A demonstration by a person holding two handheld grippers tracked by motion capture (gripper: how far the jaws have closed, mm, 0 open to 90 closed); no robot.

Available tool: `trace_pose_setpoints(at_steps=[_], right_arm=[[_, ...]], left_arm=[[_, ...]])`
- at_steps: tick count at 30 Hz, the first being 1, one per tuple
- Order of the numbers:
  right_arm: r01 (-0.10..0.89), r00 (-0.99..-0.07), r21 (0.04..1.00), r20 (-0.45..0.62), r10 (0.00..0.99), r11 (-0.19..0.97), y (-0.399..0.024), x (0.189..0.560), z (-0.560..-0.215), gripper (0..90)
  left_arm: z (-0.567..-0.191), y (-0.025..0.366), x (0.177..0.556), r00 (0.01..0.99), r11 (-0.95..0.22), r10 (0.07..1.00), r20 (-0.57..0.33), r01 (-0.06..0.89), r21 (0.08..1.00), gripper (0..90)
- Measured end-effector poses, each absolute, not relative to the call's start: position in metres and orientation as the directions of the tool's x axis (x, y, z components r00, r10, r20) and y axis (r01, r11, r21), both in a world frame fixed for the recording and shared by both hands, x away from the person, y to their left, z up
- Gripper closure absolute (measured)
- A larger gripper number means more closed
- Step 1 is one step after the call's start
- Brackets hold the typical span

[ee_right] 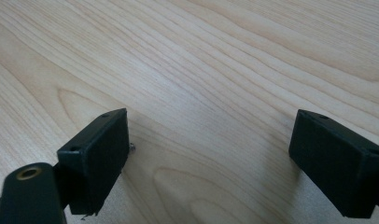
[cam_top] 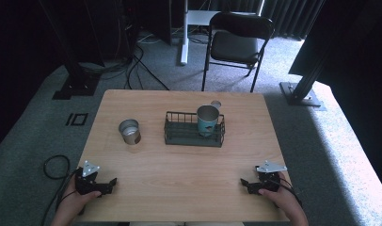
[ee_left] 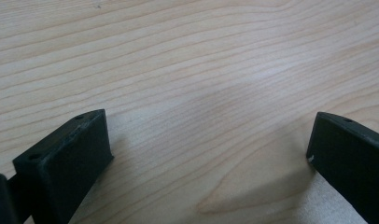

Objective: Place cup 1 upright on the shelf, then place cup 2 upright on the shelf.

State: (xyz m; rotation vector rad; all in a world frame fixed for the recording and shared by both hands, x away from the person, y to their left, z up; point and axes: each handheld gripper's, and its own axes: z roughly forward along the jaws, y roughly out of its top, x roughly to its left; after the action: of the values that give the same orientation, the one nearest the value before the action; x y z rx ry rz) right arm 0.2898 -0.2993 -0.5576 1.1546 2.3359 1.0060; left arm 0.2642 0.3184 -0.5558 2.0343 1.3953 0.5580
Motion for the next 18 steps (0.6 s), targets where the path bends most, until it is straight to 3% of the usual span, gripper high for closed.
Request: trace_pose_setpoints(at_steps=[13, 18], right_arm=[[0.548, -0.608, 0.726, 0.003, 0.794, 0.417, -0.2992, 0.2897, -0.5576, 11.8], [0.547, -0.609, 0.725, 0.003, 0.793, 0.417, -0.2992, 0.2897, -0.5576, 11.8]], left_arm=[[-0.5529, 0.3137, 0.2621, 0.395, -0.309, 0.918, 0.021, 0.682, 0.663, 0.3], [-0.5524, 0.3104, 0.2642, 0.432, -0.302, 0.902, -0.018, 0.659, 0.689, 0.3]])
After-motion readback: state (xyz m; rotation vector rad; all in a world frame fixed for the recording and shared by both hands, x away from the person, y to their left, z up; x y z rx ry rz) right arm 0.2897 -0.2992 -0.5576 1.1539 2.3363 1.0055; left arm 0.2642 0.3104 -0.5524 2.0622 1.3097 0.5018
